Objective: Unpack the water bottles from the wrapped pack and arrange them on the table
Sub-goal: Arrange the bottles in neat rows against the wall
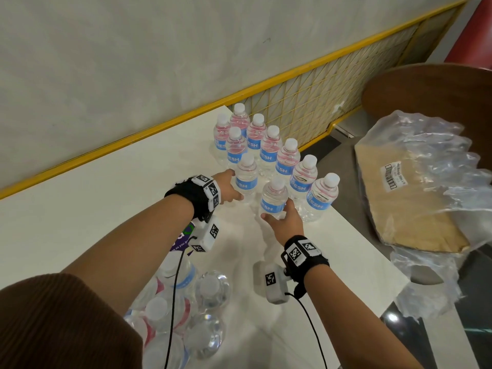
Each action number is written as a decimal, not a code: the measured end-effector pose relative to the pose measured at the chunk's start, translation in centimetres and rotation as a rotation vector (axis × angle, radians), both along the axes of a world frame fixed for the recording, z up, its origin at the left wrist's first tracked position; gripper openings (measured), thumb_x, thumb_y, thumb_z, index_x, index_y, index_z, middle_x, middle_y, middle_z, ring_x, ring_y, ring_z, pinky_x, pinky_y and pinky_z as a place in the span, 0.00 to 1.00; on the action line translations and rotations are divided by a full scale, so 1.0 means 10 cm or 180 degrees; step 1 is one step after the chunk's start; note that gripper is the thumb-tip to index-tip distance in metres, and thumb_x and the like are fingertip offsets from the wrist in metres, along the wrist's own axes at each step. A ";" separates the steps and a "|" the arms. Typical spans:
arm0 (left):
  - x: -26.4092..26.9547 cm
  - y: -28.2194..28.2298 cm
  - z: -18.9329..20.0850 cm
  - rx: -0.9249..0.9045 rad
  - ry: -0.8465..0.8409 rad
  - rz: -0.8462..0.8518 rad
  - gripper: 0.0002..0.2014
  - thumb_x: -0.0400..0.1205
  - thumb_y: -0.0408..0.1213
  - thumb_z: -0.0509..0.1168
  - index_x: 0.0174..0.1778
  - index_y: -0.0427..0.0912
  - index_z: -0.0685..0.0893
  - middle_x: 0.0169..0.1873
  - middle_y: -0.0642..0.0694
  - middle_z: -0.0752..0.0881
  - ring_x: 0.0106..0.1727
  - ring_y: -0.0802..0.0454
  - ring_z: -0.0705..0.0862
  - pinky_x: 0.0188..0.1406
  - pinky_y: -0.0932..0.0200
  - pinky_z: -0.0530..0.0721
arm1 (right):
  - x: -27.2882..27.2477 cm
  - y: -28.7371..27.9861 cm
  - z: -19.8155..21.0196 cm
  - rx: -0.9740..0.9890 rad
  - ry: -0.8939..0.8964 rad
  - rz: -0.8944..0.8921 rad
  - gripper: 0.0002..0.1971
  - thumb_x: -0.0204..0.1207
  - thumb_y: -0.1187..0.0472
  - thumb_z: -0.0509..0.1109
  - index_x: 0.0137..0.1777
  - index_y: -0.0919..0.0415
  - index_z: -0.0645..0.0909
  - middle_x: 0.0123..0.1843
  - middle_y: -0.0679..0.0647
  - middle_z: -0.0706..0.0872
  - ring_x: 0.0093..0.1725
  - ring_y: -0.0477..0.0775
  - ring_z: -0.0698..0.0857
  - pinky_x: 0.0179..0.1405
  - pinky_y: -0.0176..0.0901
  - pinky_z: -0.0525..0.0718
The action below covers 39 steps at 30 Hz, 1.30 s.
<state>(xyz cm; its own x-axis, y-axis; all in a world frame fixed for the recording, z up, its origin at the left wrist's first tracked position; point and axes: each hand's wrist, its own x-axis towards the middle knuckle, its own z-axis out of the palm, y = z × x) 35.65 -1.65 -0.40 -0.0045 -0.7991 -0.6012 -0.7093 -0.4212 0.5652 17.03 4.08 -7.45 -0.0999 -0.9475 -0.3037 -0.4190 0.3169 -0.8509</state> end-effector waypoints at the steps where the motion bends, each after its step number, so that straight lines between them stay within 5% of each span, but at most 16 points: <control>1: -0.02 0.00 -0.02 0.0008 0.0176 0.0133 0.36 0.77 0.40 0.71 0.78 0.45 0.60 0.59 0.37 0.83 0.57 0.40 0.86 0.54 0.46 0.84 | 0.01 -0.02 -0.01 -0.0008 0.0028 -0.0001 0.36 0.68 0.53 0.79 0.74 0.53 0.67 0.71 0.52 0.77 0.67 0.59 0.79 0.67 0.52 0.78; 4: -0.10 -0.01 -0.04 -0.0127 0.0537 0.0449 0.28 0.81 0.41 0.66 0.74 0.41 0.64 0.62 0.38 0.82 0.58 0.41 0.86 0.51 0.49 0.82 | 0.05 -0.09 0.00 0.0022 0.0074 0.0019 0.35 0.68 0.51 0.79 0.73 0.52 0.67 0.70 0.53 0.78 0.66 0.59 0.80 0.66 0.54 0.79; 9: -0.13 -0.11 -0.12 -0.0363 0.0361 0.0532 0.29 0.81 0.48 0.65 0.74 0.41 0.65 0.63 0.36 0.82 0.58 0.39 0.86 0.60 0.42 0.84 | 0.12 -0.23 0.04 0.0145 0.0420 -0.0055 0.37 0.69 0.48 0.76 0.76 0.52 0.64 0.72 0.58 0.71 0.69 0.62 0.77 0.69 0.56 0.77; 15: -0.19 -0.18 -0.13 -0.0363 0.0277 0.0533 0.23 0.84 0.44 0.61 0.69 0.33 0.69 0.59 0.33 0.82 0.59 0.36 0.85 0.61 0.42 0.83 | 0.19 -0.37 0.02 0.0218 0.0262 -0.0186 0.33 0.69 0.48 0.76 0.72 0.52 0.68 0.63 0.56 0.84 0.58 0.62 0.85 0.59 0.58 0.85; 19: -0.21 -0.28 -0.21 -0.0498 -0.0017 0.0484 0.13 0.84 0.45 0.60 0.48 0.37 0.72 0.56 0.32 0.84 0.58 0.36 0.85 0.57 0.46 0.82 | 0.24 -0.48 0.01 0.0310 0.0270 -0.0149 0.30 0.71 0.48 0.74 0.72 0.52 0.70 0.58 0.59 0.88 0.56 0.61 0.87 0.60 0.56 0.85; 22: -0.25 -0.32 -0.22 -0.0586 -0.0084 0.0506 0.16 0.84 0.44 0.60 0.34 0.41 0.70 0.52 0.32 0.86 0.57 0.36 0.86 0.50 0.50 0.80 | 0.24 -0.54 0.00 0.0315 0.0325 -0.0108 0.29 0.72 0.49 0.73 0.72 0.53 0.71 0.58 0.60 0.88 0.57 0.61 0.87 0.60 0.56 0.84; 28: -0.31 -0.32 -0.17 -0.0626 -0.0143 0.0412 0.12 0.85 0.43 0.59 0.44 0.37 0.74 0.45 0.35 0.83 0.55 0.36 0.85 0.47 0.52 0.77 | 0.22 -0.59 -0.03 0.0391 0.0347 -0.0136 0.30 0.74 0.50 0.73 0.74 0.55 0.70 0.61 0.59 0.86 0.60 0.60 0.86 0.62 0.56 0.84; 33: -0.30 -0.33 -0.17 -0.0565 -0.0039 0.0469 0.11 0.84 0.43 0.60 0.46 0.37 0.74 0.51 0.33 0.85 0.57 0.36 0.85 0.55 0.47 0.81 | 0.18 -0.59 -0.03 0.0366 0.0334 -0.0076 0.29 0.75 0.51 0.72 0.74 0.55 0.70 0.62 0.59 0.86 0.60 0.59 0.85 0.63 0.56 0.83; 39: -0.25 -0.25 -0.10 -0.0369 -0.0182 0.0186 0.18 0.82 0.37 0.63 0.65 0.32 0.73 0.62 0.31 0.82 0.57 0.36 0.83 0.63 0.46 0.79 | 0.11 -0.51 0.05 0.0384 0.0219 0.0203 0.30 0.75 0.52 0.72 0.75 0.57 0.67 0.54 0.56 0.86 0.58 0.60 0.85 0.64 0.56 0.82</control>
<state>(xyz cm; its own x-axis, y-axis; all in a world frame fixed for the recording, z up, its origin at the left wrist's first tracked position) 33.12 -4.12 -1.45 0.0756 -0.8611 -0.5027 -0.7178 -0.3969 0.5720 18.11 -0.98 -6.95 -0.0651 -0.9096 -0.4102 -0.4975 0.3860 -0.7768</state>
